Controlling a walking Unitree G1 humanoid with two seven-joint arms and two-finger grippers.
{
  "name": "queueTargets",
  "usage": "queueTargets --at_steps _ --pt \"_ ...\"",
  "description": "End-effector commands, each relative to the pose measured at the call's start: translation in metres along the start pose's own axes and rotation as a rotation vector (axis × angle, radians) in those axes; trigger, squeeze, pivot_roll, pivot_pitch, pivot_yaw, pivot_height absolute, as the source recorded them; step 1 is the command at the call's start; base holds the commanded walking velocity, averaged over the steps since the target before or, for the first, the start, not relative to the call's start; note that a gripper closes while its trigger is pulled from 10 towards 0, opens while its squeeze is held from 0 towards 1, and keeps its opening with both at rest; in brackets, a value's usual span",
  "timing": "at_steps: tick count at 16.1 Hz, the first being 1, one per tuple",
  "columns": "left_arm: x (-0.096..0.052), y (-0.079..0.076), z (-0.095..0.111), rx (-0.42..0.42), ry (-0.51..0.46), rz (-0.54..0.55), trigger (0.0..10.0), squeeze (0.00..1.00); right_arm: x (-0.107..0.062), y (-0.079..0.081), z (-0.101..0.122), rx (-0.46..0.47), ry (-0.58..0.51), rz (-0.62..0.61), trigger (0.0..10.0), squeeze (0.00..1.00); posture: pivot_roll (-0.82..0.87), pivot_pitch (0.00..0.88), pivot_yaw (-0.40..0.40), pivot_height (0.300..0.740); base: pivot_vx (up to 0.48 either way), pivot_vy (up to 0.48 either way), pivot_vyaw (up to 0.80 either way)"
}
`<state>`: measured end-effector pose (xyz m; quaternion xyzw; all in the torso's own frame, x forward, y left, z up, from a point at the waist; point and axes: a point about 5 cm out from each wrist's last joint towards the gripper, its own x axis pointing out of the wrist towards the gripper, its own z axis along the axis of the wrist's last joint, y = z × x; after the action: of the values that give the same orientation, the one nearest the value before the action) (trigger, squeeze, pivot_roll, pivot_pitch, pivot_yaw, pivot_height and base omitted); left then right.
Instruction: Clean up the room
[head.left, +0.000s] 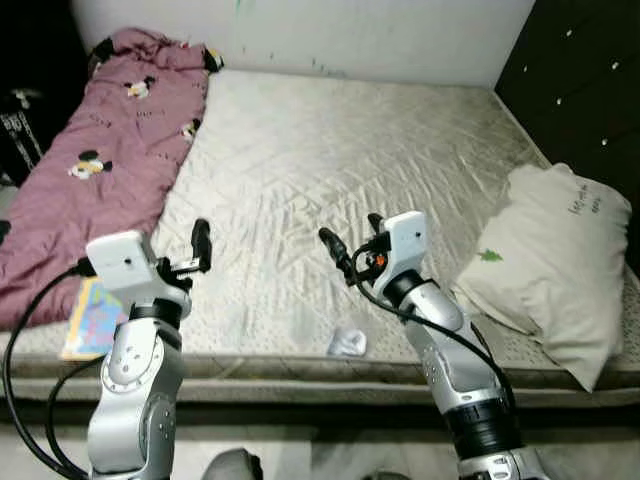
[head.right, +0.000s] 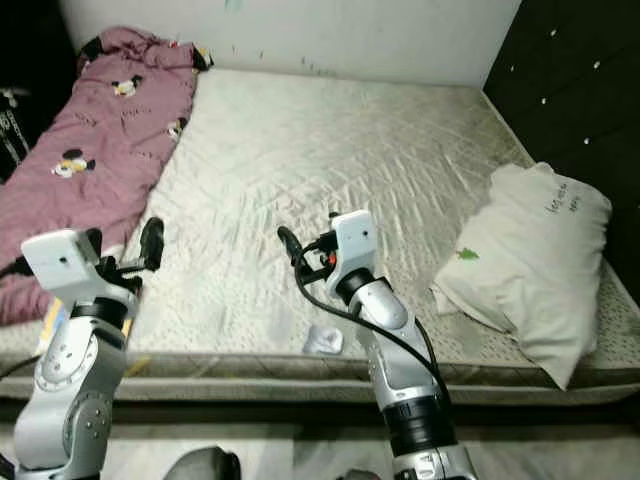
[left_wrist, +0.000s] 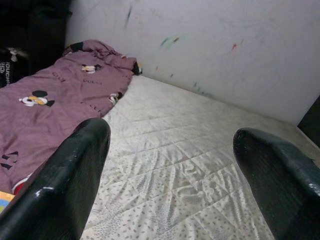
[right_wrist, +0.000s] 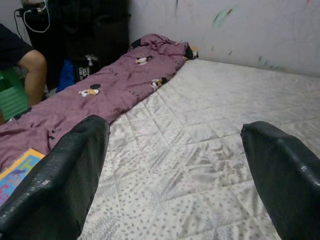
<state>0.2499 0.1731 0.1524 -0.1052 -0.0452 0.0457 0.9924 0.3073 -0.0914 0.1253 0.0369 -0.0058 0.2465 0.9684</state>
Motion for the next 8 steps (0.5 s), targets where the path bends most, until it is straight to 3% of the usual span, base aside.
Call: queueTargets --at_steps 1,5,8 --pt "0.001 -0.004 0.006 0.007 -0.015 0.0 10.0 0.0 0.002 -0.007 0.006 -0.01 -0.008 -0.02 10.0 0.0 0.07 0.124 -0.059 0.74 0.0 0.0 -0.44" --pt "-0.001 -0.006 0.006 0.0 -0.009 0.002 10.0 0.0 0.003 -0.007 0.01 -0.013 -0.018 -0.017 10.0 0.0 0.07 0.139 -0.063 0.74 0.0 0.0 0.0" --pt "-0.008 -0.006 -0.008 -0.004 0.045 0.013 10.0 0.0 -0.001 -0.003 0.002 -0.004 0.005 -0.001 10.0 0.0 0.06 0.127 -0.07 0.74 0.0 0.0 0.0"
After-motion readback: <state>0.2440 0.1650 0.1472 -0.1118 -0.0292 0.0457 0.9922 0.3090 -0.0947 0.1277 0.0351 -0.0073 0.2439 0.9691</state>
